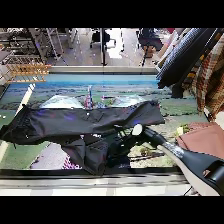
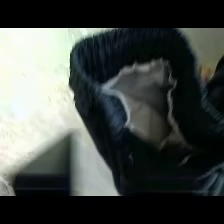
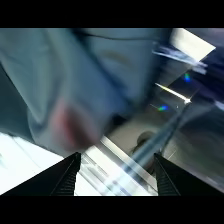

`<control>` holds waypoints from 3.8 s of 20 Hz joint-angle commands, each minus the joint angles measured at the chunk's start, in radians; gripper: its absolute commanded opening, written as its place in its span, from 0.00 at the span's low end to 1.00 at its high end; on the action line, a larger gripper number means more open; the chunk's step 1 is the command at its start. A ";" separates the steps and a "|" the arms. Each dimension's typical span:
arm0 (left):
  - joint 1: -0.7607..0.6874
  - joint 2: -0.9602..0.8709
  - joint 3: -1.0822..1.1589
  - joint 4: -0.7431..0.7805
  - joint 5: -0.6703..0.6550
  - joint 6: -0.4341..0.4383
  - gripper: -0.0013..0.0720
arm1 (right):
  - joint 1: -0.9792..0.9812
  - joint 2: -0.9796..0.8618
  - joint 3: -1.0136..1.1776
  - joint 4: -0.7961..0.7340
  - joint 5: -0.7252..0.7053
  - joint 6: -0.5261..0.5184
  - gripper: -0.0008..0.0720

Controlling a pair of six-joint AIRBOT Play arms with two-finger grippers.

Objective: Fold the clothes and pants, and hang the long-sleeved shirts on hangers.

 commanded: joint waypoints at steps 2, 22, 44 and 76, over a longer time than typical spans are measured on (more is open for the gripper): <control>-0.011 -0.007 -0.003 -0.027 -0.075 0.000 0.04 | 0.131 -0.061 0.003 0.180 -0.199 -0.035 0.76; -0.117 -0.092 0.386 0.165 0.473 -0.012 0.95 | -0.164 0.235 0.715 -0.875 0.385 0.152 0.82; 0.211 0.201 -0.385 -0.146 -0.071 0.104 0.83 | -0.993 0.508 -0.500 -0.029 -0.343 0.156 0.70; 0.137 0.092 0.047 0.259 0.452 0.382 0.04 | -0.830 0.464 -0.208 -0.665 0.475 -0.037 0.06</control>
